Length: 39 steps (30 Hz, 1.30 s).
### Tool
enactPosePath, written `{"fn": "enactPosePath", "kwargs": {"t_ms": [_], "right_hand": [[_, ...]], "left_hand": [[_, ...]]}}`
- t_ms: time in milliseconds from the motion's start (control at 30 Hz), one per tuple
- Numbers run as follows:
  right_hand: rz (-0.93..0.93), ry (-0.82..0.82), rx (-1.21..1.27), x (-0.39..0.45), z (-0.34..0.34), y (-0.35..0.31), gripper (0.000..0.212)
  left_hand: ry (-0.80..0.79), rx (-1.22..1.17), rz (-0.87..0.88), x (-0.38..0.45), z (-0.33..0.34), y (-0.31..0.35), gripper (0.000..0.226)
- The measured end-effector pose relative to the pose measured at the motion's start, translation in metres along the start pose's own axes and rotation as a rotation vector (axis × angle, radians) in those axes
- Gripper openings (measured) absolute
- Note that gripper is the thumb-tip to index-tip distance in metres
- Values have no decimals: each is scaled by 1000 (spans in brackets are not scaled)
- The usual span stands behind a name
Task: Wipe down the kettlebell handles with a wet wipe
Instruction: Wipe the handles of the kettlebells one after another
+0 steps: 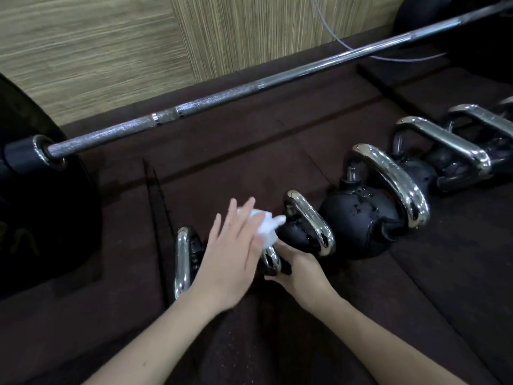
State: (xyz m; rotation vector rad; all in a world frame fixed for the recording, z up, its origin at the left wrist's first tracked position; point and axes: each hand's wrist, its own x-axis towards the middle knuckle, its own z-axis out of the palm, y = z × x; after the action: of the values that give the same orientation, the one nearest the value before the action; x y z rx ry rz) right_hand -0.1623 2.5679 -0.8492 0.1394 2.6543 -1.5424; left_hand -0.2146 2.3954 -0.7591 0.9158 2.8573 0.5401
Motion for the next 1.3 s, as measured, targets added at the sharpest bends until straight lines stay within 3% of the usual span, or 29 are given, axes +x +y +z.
{"fn": "enactPosePath", "kwargs": {"t_ms": [33,133,200,267,300,367,433,467,500,633,700,733,767,833,900,933,1033,1100,1167,1233,1300], "right_hand": [[-69,23,17,0,1,3,75],[-44,43,74,-2,3,5,83],[-36,29,7,2,5,8,69],[-91,13,-278,3,3,13,37],[-106,-9,-250,0,0,5,30],[21,109,55,-3,-1,4,32],[-83,113,-34,-9,-1,5,26],[-123,106,-165,-9,0,2,21],[-78,118,-86,-3,4,2,22],[-108,121,31,-1,3,0,70],[-106,83,82,-3,0,-2,80],[-100,69,65,-3,0,-1,79],[-91,63,44,-3,1,0,78],[-47,85,-3,-1,2,1,70],[27,88,-52,-2,0,0,36],[68,81,-29,-3,1,2,29],[38,63,12,-2,2,2,21],[-28,92,-8,-1,2,-2,45],[-84,106,15,-2,2,-3,73],[-103,83,52,-5,1,-1,80],[-79,74,56,-4,3,2,81]], "left_hand": [[5,-94,-68,11,-1,0,51],[28,-206,-152,25,-1,1,53],[42,-111,-62,11,3,8,57],[39,107,119,-18,14,18,55],[28,210,201,-33,22,21,54],[8,310,283,-47,32,18,55],[35,311,283,-39,35,9,54],[65,260,255,-30,32,6,53],[91,171,210,-19,31,2,51],[137,-283,-136,29,17,-6,42],[141,-667,-365,44,8,-4,28],[128,-747,-401,44,5,-1,23],[130,-704,-354,40,4,2,24],[121,-379,-124,19,8,11,36],[59,-36,63,-5,16,17,41],[40,90,139,-17,20,18,44],[38,164,193,-22,16,8,49],[38,19,34,-1,13,-5,56],[57,-279,-181,26,5,-7,40],[59,-672,-417,46,1,-1,21],[60,-806,-446,45,3,4,23]]}}
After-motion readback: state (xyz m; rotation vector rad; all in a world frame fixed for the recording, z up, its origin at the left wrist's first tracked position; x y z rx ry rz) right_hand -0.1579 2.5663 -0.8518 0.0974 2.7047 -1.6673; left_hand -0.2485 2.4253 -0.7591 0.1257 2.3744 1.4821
